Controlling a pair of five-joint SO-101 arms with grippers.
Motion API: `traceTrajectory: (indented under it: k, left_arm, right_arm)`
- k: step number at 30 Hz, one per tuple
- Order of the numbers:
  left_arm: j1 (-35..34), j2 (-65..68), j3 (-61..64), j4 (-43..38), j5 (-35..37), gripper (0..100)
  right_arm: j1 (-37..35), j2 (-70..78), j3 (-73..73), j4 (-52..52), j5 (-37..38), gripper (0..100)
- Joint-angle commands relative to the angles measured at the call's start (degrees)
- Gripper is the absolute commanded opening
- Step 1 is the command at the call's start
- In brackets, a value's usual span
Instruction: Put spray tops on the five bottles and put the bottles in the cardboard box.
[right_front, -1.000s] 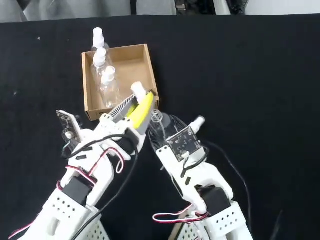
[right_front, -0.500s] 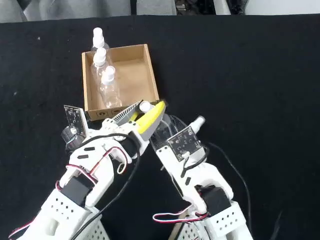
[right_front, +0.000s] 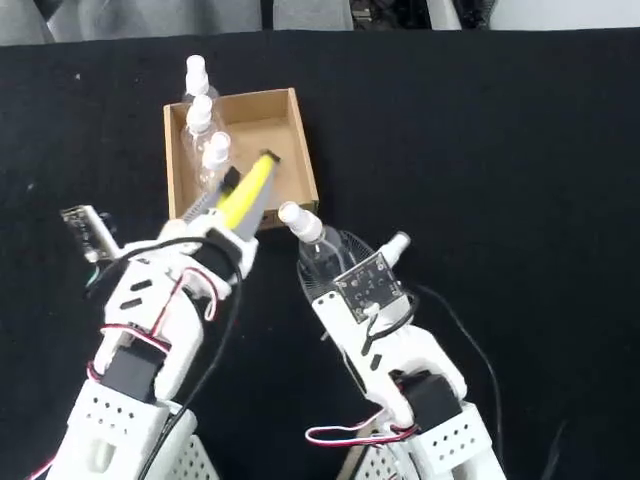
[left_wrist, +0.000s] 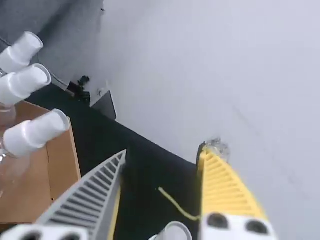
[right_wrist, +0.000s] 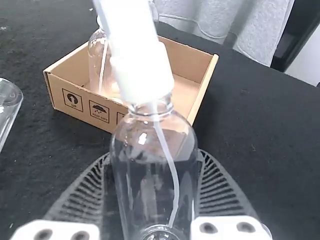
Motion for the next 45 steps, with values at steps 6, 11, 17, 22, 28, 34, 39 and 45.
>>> traceTrajectory:
  k: [6,11,17,22,28,34,39,45]
  left_arm:
    - [-2.0,-1.0,-2.8,1.1,-4.7,21]
    - [-2.4,-1.0,1.3,1.6,-5.1,21]
    - [-2.5,-1.0,3.6,1.8,-5.4,21]
    - [-2.0,-1.0,5.6,1.6,-10.8,21]
    - [-2.0,-0.7,6.5,1.6,-13.5,21]
    - [-1.3,-0.4,6.5,1.6,-13.5,21]
    - [2.2,-0.6,8.2,1.5,-14.7,21]
    - [7.2,-0.4,10.2,1.6,-20.9,21]
  right_arm:
    - [-0.3,-5.7,-0.4,-1.5,-0.4,8.2]
    - [-0.3,-5.7,-0.7,-1.4,-0.4,7.9]
    - [-0.3,-5.7,-0.8,-1.4,-0.4,7.9]
    - [-0.3,-5.7,-0.8,-1.4,-0.4,7.9]
    - [-0.4,-5.7,-0.8,-1.4,-0.4,8.0]
    - [-0.6,-5.7,-0.5,-1.4,-0.4,8.0]
    - [-0.8,-5.7,-0.5,-1.3,-0.4,7.9]
    - [-0.8,-5.7,-0.5,-1.3,-0.4,7.9]
